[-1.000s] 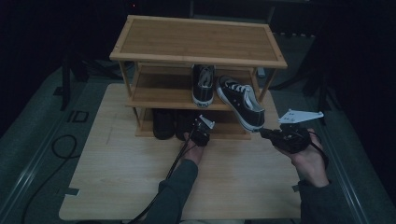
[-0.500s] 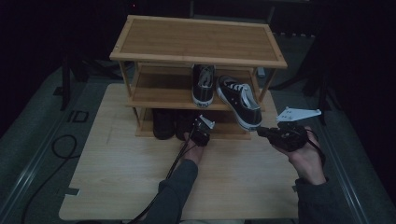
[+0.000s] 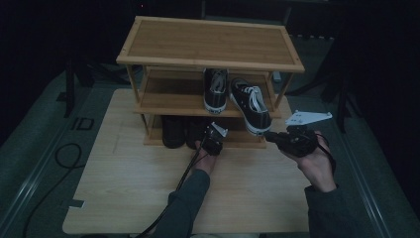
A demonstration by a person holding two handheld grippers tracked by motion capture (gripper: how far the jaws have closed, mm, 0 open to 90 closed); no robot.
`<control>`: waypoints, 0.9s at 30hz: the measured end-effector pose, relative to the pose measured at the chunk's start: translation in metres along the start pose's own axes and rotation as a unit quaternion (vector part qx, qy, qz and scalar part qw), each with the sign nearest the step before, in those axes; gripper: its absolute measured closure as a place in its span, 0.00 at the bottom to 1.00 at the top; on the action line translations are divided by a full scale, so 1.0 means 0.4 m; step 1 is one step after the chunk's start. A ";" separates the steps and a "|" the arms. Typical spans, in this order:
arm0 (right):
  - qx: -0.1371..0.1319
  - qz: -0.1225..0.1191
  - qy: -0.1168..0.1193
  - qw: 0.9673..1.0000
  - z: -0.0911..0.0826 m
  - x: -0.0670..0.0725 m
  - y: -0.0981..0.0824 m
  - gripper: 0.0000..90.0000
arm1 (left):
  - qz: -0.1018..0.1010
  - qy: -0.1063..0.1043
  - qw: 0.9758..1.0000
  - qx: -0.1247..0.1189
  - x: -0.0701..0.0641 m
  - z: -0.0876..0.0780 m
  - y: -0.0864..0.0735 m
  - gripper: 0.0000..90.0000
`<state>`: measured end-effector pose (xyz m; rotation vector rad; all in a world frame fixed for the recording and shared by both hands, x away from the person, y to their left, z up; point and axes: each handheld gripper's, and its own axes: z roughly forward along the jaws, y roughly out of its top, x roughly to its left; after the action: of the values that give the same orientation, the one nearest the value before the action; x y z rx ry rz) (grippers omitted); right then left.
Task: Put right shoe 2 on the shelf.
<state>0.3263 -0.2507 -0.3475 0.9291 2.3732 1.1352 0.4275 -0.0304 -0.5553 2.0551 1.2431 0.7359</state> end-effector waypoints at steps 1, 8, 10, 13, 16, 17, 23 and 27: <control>0.000 0.000 0.000 1.000 0.000 0.000 0.000 1.00 | 0.000 0.000 1.000 0.000 0.000 0.000 0.000 1.00; -0.002 0.005 0.003 1.000 0.022 0.001 0.010 1.00 | 0.000 0.000 1.000 0.000 0.000 0.000 0.000 1.00; -0.003 0.005 0.004 1.000 0.029 0.004 0.015 1.00 | 0.000 0.001 1.000 -0.001 0.000 0.000 0.000 1.00; -0.008 0.004 0.006 1.000 0.040 0.010 0.025 1.00 | -0.001 0.001 1.000 -0.001 0.000 0.000 0.000 1.00; -0.008 0.008 0.013 1.000 0.060 0.010 0.034 1.00 | -0.004 0.004 1.000 -0.002 0.000 0.000 0.000 1.00; -0.008 0.007 0.014 1.000 0.062 0.011 0.036 1.00 | -0.002 0.004 1.000 -0.001 0.000 -0.001 0.000 1.00; -0.011 0.011 0.005 1.000 0.076 0.013 0.046 1.00 | -0.002 0.005 1.000 0.000 0.000 -0.001 0.000 1.00; -0.013 0.015 0.009 1.000 0.088 0.015 0.053 1.00 | -0.002 0.005 1.000 0.000 0.000 -0.001 0.000 1.00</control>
<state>0.3502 -0.2173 -0.3528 0.9530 2.3594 1.1887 0.4273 -0.0301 -0.5551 2.0502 1.2518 0.7444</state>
